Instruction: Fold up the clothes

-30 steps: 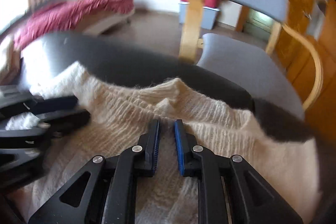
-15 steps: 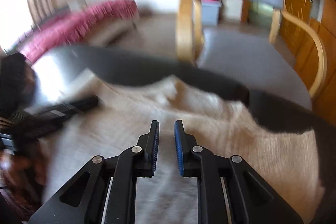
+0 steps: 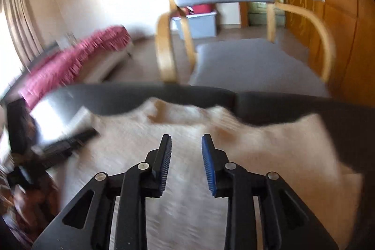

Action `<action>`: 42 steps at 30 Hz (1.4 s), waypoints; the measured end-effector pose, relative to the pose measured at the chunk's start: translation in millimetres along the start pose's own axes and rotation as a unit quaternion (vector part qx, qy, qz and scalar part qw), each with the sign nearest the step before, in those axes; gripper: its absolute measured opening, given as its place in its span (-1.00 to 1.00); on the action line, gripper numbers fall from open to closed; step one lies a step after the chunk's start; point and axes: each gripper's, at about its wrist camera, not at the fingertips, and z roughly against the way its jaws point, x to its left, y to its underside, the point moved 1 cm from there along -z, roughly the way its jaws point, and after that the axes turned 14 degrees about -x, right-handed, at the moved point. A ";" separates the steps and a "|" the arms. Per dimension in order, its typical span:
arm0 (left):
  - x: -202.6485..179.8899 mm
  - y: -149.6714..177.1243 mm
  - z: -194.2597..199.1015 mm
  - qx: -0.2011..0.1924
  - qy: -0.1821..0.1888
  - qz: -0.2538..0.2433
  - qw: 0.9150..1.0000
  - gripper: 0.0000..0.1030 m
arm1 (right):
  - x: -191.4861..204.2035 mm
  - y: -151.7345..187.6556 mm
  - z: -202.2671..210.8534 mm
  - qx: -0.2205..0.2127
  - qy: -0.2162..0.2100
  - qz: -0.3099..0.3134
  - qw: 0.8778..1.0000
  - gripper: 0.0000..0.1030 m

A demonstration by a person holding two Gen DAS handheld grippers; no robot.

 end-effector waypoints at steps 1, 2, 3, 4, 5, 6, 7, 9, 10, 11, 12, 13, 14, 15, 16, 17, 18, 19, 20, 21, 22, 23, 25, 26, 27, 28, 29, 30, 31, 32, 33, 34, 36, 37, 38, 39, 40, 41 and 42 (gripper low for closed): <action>-0.2 -0.1 0.0 0.000 0.000 -0.001 1.000 -0.53 | -2.7 0.7 4.8 -0.002 0.006 0.001 1.000 -0.42; -0.3 -0.2 0.2 0.001 -0.001 -0.002 1.000 -0.53 | -12.8 3.6 1.1 0.011 0.027 0.004 1.000 -0.42; -0.8 -0.3 0.2 0.001 -0.002 -0.004 1.000 -0.53 | -21.6 4.7 -2.2 0.018 0.044 0.007 0.999 -0.42; -1.1 -0.2 0.3 0.001 -0.003 -0.006 1.000 -0.53 | -36.0 5.8 -2.1 0.014 0.060 0.008 0.998 -0.41; -1.5 -0.2 0.5 0.001 -0.004 -0.007 1.000 -0.53 | -47.5 6.1 -4.7 0.010 0.063 -0.005 0.998 -0.30; -2.2 -0.2 0.5 0.001 -0.006 -0.010 1.000 -0.53 | -56.1 5.7 -5.5 0.006 0.055 -0.026 0.998 -0.28; -2.8 -0.3 0.5 0.001 -0.008 -0.012 1.000 -0.53 | -64.3 5.3 -5.7 0.002 0.047 -0.050 0.998 -0.28; -4.1 0.1 0.9 0.001 -0.012 -0.017 1.000 -0.53 | -74.1 5.9 -3.3 -0.005 0.033 -0.078 0.996 -0.28; -4.7 -0.1 1.7 0.001 -0.016 -0.019 1.000 -0.53 | -76.3 6.7 -1.9 -0.008 0.030 -0.084 0.996 -0.28; -5.2 -0.4 2.5 0.001 -0.021 -0.022 1.000 -0.53 | -77.9 7.5 -0.6 -0.012 0.027 -0.089 0.996 -0.28; -6.2 -0.9 3.7 0.000 -0.027 -0.026 0.999 -0.53 | -78.3 7.5 -0.3 -0.013 0.025 -0.090 0.996 -0.28; -8.2 -1.9 6.5 -0.001 -0.039 -0.035 0.999 -0.53 | -78.4 7.4 -0.1 -0.014 0.024 -0.091 0.995 -0.28; -10.8 -3.6 10.5 -0.004 -0.053 -0.046 0.998 -0.53 | -78.5 7.2 0.0 -0.014 0.023 -0.092 0.995 -0.28; -12.2 -5.5 14.3 -0.007 -0.061 -0.053 0.997 -0.53 | -78.6 7.1 0.1 -0.015 0.022 -0.093 0.995 -0.28; -12.2 -7.6 17.6 -0.009 -0.070 -0.058 0.996 -0.53 | -78.7 7.0 0.2 -0.015 0.021 -0.095 0.995 -0.27; -11.5 -9.9 20.1 -0.012 -0.082 -0.063 0.995 -0.53 | -77.8 6.2 -3.8 -0.016 0.017 -0.098 0.995 -0.25; -9.1 -12.7 21.0 -0.015 -0.101 -0.068 0.992 -0.53 | -76.7 5.3 -8.6 -0.017 0.013 -0.102 0.995 -0.25; -5.9 -14.2 19.9 -0.016 -0.122 -0.076 0.989 -0.51 | -77.4 4.7 -8.5 -0.018 0.009 -0.108 0.994 -0.25; -0.9 -12.8 13.8 -0.009 -0.152 -0.089 0.984 -0.47 | -78.7 4.4 -8.6 -0.019 0.004 -0.115 0.993 -0.25; 4.3 -10.8 7.2 0.001 -0.175 -0.096 0.980 -0.47 | -79.7 4.7 -8.1 -0.020 0.001 -0.120 0.993 -0.25; 9.8 -8.1 1.6 0.011 -0.178 -0.090 0.980 -0.45 | -80.8 5.0 -7.4 -0.022 -0.003 -0.125 0.992 -0.25; 14.4 -7.9 2.1 0.008 -0.171 -0.077 0.982 -0.44 | -81.7 5.3 -7.6 -0.022 -0.006 -0.128 0.991 -0.25; 17.7 -7.0 3.2 0.005 -0.169 -0.070 0.983 -0.39 | -82.0 4.7 -7.6 -0.023 -0.008 -0.131 0.991 -0.25; 17.4 -6.3 3.8 0.003 -0.171 -0.072 0.983 -0.39 | -81.6 4.4 -7.7 -0.022 -0.008 -0.130 0.991 -0.24; 16.7 -5.5 4.4 0.002 -0.173 -0.076 0.982 -0.39 | -81.0 4.3 -8.2 -0.021 -0.007 -0.129 0.991 -0.24; 16.6 -4.9 4.6 0.002 -0.174 -0.077 0.982 -0.39 | -79.8 4.5 -8.0 -0.021 -0.005 -0.127 0.992 -0.23; 16.9 -4.5 4.9 0.002 -0.174 -0.076 0.982 -0.39 | -79.1 4.8 -7.8 -0.021 -0.005 -0.126 0.992 -0.23; 17.9 -4.2 5.3 0.002 -0.173 -0.074 0.982 -0.39 | -78.6 5.1 -7.7 -0.021 -0.005 -0.126 0.992 -0.23; 18.9 -3.9 5.8 0.001 -0.171 -0.072 0.983 -0.38 | -78.9 5.4 -7.3 -0.022 -0.006 -0.127 0.992 -0.23; 20.2 -3.5 6.7 0.001 -0.170 -0.069 0.983 -0.37 | -79.4 5.8 -7.1 -0.023 -0.007 -0.130 0.991 -0.23; 21.2 -3.5 6.5 0.001 -0.168 -0.067 0.983 -0.37 | -79.9 6.1 -7.0 -0.024 -0.009 -0.132 0.991 -0.23; 20.5 -4.1 4.4 0.001 -0.167 -0.066 0.984 -0.37 | -80.3 6.3 -6.9 -0.025 -0.010 -0.135 0.991 -0.23; 19.7 -4.1 4.1 0.001 -0.166 -0.065 0.984 -0.36 | -81.1 6.6 -7.0 -0.026 -0.013 -0.139 0.990 -0.23; 19.4 -3.8 3.9 0.001 -0.167 -0.065 0.984 -0.36 | -81.4 6.7 -7.2 -0.027 -0.014 -0.140 0.990 -0.23; 19.1 -3.7 3.7 0.000 -0.167 -0.066 0.984 -0.36 | -81.5 6.7 -7.3 -0.027 -0.015 -0.141 0.990 -0.23; 18.7 -3.7 3.3 0.000 -0.168 -0.067 0.984 -0.36 | -81.5 6.7 -7.2 -0.027 -0.016 -0.142 0.989 -0.23; 18.5 -3.8 3.0 0.000 -0.168 -0.067 0.983 -0.36 | -81.5 6.7 -7.2 -0.028 -0.016 -0.143 0.989 -0.23; 18.8 -4.0 3.0 0.000 -0.168 -0.067 0.983 -0.36 | -81.7 6.9 -7.2 -0.028 -0.017 -0.145 0.989 -0.23; 19.1 -4.1 3.0 0.000 -0.168 -0.067 0.983 -0.36 | -82.0 7.0 -7.2 -0.029 -0.019 -0.146 0.989 -0.23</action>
